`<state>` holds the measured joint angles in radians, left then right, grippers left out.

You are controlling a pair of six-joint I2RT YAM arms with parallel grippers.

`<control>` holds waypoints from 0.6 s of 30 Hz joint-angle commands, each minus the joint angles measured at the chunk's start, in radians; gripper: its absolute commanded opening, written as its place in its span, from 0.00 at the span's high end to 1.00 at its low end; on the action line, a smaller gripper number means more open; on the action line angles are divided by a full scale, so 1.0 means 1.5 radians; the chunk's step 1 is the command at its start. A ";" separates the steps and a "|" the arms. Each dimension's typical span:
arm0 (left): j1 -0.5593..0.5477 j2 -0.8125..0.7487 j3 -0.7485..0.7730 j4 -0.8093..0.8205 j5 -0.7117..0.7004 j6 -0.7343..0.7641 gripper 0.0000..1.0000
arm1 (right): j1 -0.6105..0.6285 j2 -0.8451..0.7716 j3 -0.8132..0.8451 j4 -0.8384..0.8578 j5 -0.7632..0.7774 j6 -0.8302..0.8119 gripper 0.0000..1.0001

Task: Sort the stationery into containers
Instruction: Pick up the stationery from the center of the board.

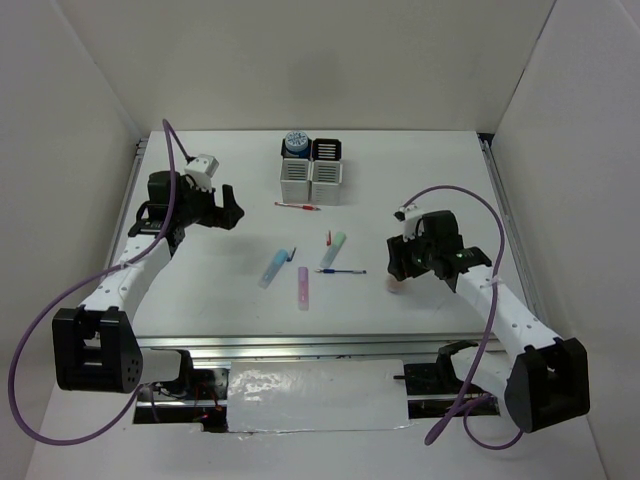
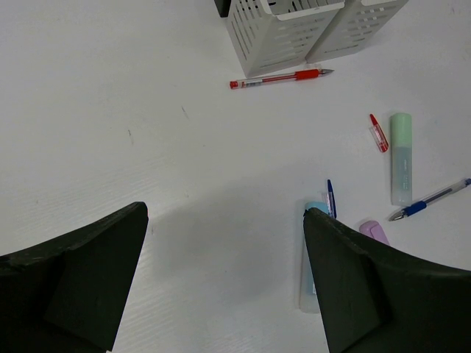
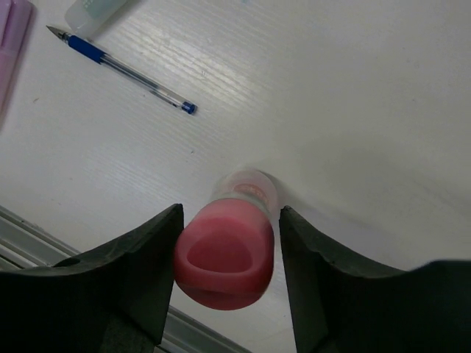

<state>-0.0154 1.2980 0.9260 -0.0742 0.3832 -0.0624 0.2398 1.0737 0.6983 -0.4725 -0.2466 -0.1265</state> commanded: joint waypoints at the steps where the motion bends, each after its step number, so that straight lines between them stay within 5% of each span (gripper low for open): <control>1: -0.001 0.001 -0.008 0.036 0.016 -0.018 0.01 | 0.010 -0.023 -0.009 0.043 0.013 -0.004 0.43; 10: -0.003 0.031 -0.025 0.043 0.009 -0.029 0.01 | 0.011 0.001 0.087 0.046 -0.007 -0.034 0.71; 18: -0.006 0.040 -0.048 0.075 0.006 -0.022 0.01 | 0.013 0.160 0.369 0.066 -0.042 -0.033 0.87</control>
<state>-0.0185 1.3460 0.8597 -0.0257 0.3828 -0.0864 0.2497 1.2678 1.1114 -0.4648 -0.2760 -0.1719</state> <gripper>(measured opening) 0.993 0.542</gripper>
